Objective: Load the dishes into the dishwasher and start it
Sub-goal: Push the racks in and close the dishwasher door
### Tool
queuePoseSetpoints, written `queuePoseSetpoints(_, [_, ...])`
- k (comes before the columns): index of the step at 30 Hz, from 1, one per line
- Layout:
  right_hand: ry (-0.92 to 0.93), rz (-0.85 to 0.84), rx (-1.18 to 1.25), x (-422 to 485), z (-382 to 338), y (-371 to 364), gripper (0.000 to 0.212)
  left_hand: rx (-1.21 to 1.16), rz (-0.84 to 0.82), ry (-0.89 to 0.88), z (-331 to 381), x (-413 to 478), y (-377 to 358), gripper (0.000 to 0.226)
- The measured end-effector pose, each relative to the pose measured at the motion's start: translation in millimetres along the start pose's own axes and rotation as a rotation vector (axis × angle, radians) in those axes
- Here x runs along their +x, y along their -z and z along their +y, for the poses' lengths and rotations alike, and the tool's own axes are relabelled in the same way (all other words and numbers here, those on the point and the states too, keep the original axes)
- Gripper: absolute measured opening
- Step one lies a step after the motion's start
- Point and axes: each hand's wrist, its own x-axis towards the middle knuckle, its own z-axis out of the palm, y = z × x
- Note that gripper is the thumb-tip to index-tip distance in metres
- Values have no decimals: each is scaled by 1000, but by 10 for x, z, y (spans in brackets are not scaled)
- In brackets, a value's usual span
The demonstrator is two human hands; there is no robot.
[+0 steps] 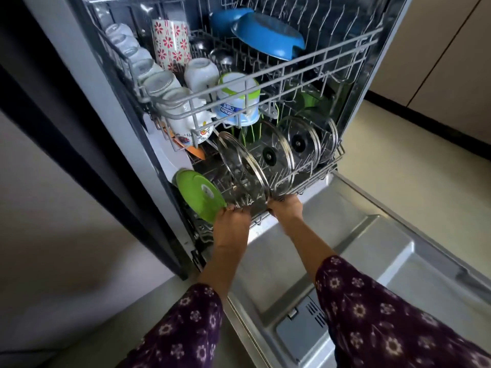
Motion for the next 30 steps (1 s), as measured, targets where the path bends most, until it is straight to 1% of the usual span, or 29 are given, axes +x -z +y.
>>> queuePoseSetpoints(1, [7,-2,5,44,-48,-42,23,26,-20,17,-33,34,-31,32])
queuePoseSetpoints(3, [6,-35,3,117,-141,-130,20,52,-11,13,-91,94,-107,39])
queuePoseSetpoints(5, [12,-56,-32,190,-214,-220,21,75,-26,36,-140,123,-106,34])
queuePoseSetpoints(7, [33,-44,-31,249,-272,-289,25,48,-66,54,-200,123,-68,27])
queuePoseSetpoints(9, [59,-26,-26,277,-302,-323,27,20,-66,68,-255,112,-48,22])
queuePoseSetpoints(12, [85,0,-52,296,-278,-356,25,0,-78,81,-274,112,-16,21])
queuePoseSetpoints(16, [121,8,-55,286,-250,-351,30,9,-40,78,-273,104,19,24])
queuePoseSetpoints(19, [143,-4,-73,203,-250,-324,35,24,-38,92,-263,79,44,25])
queuePoseSetpoints(22, [160,-24,-136,32,-150,-228,37,-10,-63,143,-166,3,47,25])
queuePoseSetpoints(24, [154,-29,-131,-187,-63,-124,33,36,-39,126,-44,-128,73,31])
queuePoseSetpoints(26, [159,-18,-174,-440,25,23,35,91,-82,111,118,-272,179,33])
queuePoseSetpoints(28, [135,-48,-227,-700,142,170,42,-40,-116,56,308,-438,276,28])
queuePoseSetpoints(29, [115,-68,-230,-823,197,238,46,-125,-148,51,423,-519,300,24])
queuePoseSetpoints(30, [74,-79,-229,-947,288,361,48,-145,-207,19,581,-610,332,24])
